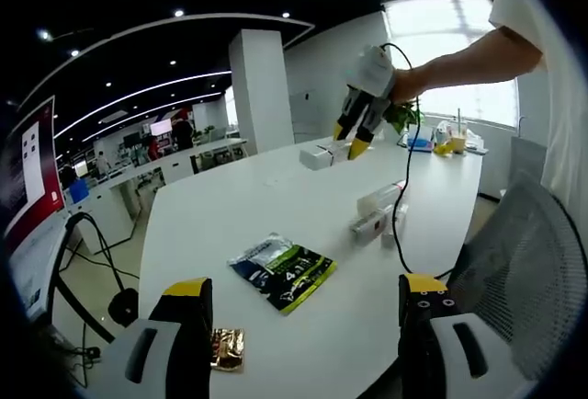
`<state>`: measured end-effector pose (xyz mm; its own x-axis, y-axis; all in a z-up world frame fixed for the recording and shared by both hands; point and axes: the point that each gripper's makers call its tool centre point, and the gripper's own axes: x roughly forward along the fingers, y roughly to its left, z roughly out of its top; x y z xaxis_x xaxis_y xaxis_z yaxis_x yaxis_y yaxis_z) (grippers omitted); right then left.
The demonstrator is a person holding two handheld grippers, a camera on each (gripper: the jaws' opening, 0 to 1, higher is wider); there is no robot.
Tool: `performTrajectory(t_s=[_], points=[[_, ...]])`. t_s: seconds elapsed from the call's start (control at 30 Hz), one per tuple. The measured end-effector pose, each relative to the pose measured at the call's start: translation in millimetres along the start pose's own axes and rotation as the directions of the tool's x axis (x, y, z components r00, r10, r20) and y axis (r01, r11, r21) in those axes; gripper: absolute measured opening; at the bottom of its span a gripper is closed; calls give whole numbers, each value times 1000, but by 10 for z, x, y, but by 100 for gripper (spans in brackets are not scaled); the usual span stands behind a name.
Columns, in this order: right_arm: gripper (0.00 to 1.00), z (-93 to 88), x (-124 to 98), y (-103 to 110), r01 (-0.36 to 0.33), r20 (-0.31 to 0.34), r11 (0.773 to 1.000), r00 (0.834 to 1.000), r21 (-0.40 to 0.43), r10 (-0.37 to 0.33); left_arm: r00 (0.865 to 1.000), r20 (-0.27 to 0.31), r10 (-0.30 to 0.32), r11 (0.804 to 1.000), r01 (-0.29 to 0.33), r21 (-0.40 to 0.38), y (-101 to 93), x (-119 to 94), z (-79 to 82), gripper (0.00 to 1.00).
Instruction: Arrange the skincare products in the storage area until every visible bottle or jar stands upright without overlapping.
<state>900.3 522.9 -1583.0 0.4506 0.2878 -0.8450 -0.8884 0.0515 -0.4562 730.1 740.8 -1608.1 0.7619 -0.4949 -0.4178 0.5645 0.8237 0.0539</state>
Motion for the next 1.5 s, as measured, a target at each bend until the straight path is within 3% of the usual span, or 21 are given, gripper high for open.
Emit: performTrajectory(t_s=[0.23,0.6,0.9,1.0,1.17,1.33,1.37,1.47,1.5], points=[[21,276,-74,187,-2,60,1000,998,-28,3,1000,-4,13,1000,-13,9,27,-5,-22,84],[21,538,-134,460,-11,85,991,996,-136,23,1000,-8,1,1000,-1,-8,2,-5,-15,83],[22,779,-187,643,-8,144,988,989,-155,31,999,40,-27,993,32,-110,42,-36,121,87],[22,832,-204,709,-5,160,985,987,-172,33,997,73,-34,981,47,-186,73,-65,243,87],[22,888,-209,789,1,167,974,985,-225,38,990,134,-47,939,90,-333,93,-71,476,87],[22,963,-229,874,7,185,957,981,-290,49,974,197,-109,867,190,-461,-61,-27,648,89],[22,975,-237,891,7,188,955,981,-296,51,970,212,-122,839,215,-499,-101,-19,665,89],[22,1011,-254,953,12,198,940,978,-341,59,965,242,-102,808,222,-545,-85,-8,676,91],[22,1016,-256,966,16,198,933,978,-360,60,959,263,-103,789,240,-565,-94,-15,686,92]])
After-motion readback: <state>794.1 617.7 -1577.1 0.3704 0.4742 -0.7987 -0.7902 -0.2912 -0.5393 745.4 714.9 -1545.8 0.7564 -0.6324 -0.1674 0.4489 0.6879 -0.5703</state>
